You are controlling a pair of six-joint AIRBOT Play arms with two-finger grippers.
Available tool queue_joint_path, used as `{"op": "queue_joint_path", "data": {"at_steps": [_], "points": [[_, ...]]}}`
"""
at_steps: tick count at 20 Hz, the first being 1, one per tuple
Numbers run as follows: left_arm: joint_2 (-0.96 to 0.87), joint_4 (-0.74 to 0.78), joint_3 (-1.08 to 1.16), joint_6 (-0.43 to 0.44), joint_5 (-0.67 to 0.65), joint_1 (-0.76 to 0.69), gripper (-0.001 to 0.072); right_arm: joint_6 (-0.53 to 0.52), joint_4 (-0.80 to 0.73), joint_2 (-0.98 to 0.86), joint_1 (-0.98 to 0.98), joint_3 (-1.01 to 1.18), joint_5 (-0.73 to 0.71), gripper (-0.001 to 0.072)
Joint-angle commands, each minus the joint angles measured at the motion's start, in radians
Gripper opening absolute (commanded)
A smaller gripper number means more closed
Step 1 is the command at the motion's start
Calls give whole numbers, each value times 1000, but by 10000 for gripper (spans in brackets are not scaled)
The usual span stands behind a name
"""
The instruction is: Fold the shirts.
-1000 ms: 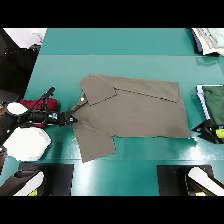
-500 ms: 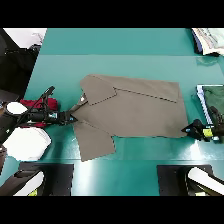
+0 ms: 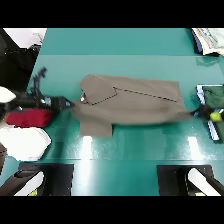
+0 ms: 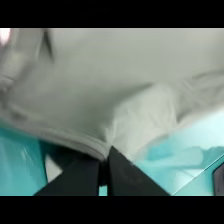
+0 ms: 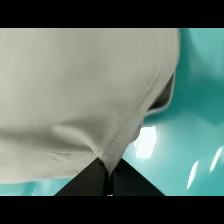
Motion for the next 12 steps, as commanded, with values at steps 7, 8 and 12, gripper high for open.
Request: {"op": "queue_joint_path", "data": {"at_steps": [7, 8, 12], "points": [[2, 13, 993, -5, -73, 0, 27, 47, 43, 105, 112, 839, -81, 17], [1, 13, 1089, -10, -73, 0, 27, 47, 35, 105, 112, 910, -72, 17], [24, 6, 1319, -58, -61, 0, 27, 48, 18, 105, 111, 1104, 6, 17]]}}
